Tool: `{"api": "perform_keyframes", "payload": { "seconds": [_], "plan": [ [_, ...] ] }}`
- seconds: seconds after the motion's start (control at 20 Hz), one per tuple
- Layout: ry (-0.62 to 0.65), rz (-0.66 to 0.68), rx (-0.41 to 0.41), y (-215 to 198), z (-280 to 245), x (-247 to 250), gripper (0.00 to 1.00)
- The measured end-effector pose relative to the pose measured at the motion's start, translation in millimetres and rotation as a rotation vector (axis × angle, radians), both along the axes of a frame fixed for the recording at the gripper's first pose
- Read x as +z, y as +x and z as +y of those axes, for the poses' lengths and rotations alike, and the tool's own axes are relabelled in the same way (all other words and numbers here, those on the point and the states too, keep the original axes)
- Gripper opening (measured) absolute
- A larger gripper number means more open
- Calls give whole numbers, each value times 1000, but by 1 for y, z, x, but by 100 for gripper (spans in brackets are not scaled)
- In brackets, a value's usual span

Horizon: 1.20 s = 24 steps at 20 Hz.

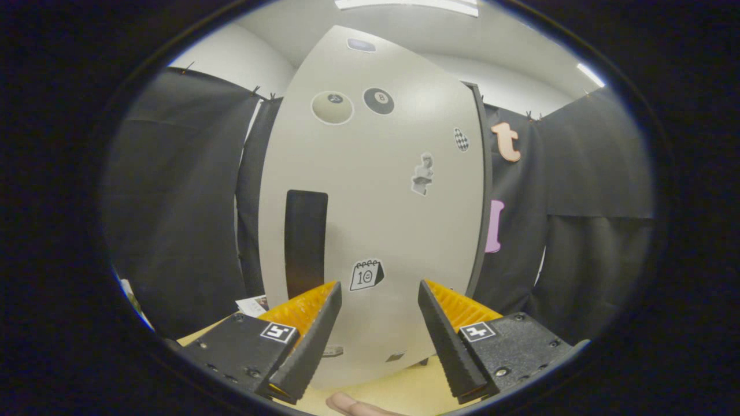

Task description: Open the shoe cabinet door, grab the shoes and put them into the shoe cabinet, then close the shoe cabinet door.

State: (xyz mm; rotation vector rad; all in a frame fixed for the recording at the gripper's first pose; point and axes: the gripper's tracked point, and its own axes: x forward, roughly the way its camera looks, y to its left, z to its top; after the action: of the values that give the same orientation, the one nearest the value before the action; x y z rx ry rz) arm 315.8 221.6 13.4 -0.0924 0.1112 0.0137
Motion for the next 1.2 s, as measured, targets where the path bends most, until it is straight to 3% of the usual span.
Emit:
{"api": "perform_keyframes", "payload": {
  "seconds": [0.15, 0.25, 0.4, 0.55, 0.7, 1.2],
  "plan": [
    [20, 19, -42, 9, 13, -15, 90],
    [76, 36, -47, 1, 16, -21, 96],
    [78, -37, -74, -23, 3, -3, 96],
    [81, -102, -119, -60, -18, 9, 97],
    [87, -66, -95, -96, -27, -1, 98],
    [148, -137, -69, -210, -81, -9, 98]
  ]
}}
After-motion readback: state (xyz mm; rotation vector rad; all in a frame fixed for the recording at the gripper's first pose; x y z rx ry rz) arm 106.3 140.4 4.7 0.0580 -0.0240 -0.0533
